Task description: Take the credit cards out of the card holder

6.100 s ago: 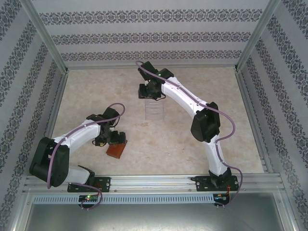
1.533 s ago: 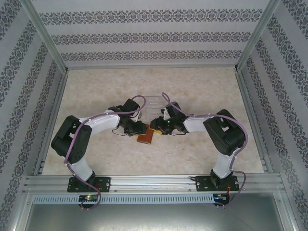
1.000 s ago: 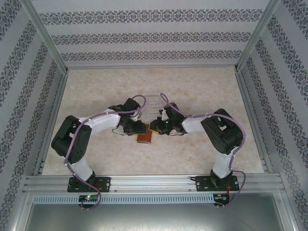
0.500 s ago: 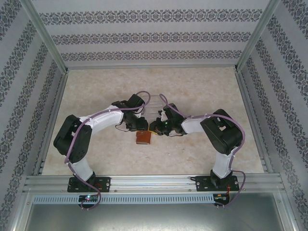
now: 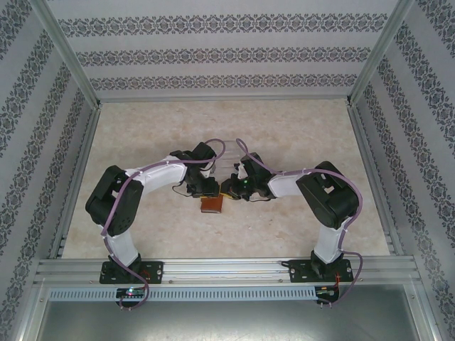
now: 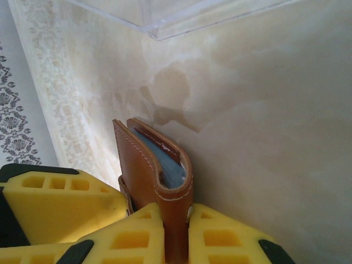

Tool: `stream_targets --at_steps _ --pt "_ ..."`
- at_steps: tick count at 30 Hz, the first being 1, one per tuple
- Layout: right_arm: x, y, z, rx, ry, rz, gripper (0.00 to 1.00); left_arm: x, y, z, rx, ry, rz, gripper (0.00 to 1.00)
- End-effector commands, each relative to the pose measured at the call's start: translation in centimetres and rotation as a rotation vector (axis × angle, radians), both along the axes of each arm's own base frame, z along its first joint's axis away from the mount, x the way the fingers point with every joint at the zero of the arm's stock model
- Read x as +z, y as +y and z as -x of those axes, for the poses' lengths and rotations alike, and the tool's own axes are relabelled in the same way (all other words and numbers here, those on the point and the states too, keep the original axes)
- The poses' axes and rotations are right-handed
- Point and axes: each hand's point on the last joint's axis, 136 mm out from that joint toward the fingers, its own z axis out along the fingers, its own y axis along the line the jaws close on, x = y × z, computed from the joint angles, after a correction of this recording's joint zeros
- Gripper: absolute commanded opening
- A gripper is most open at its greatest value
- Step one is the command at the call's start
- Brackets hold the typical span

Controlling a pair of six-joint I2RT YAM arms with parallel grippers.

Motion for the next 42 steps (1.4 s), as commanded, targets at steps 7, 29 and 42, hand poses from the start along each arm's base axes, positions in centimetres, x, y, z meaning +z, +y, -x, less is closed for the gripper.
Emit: stream_targets --at_steps 7,29,42 --pt "-0.9 -0.2 1.0 0.004 0.036 0.037 0.11 -2.6 2.1 1.8 -0.06 0.076 -0.159 0.34" --pt "-1.5 -1.0 1.6 0.0 0.054 0.084 0.09 -0.7 2.5 0.8 -0.041 -0.003 -0.175 0.14" --pt "-1.1 -2.7 1.8 0.016 0.029 0.152 0.09 1.4 3.0 0.7 -0.016 -0.049 -0.164 0.13"
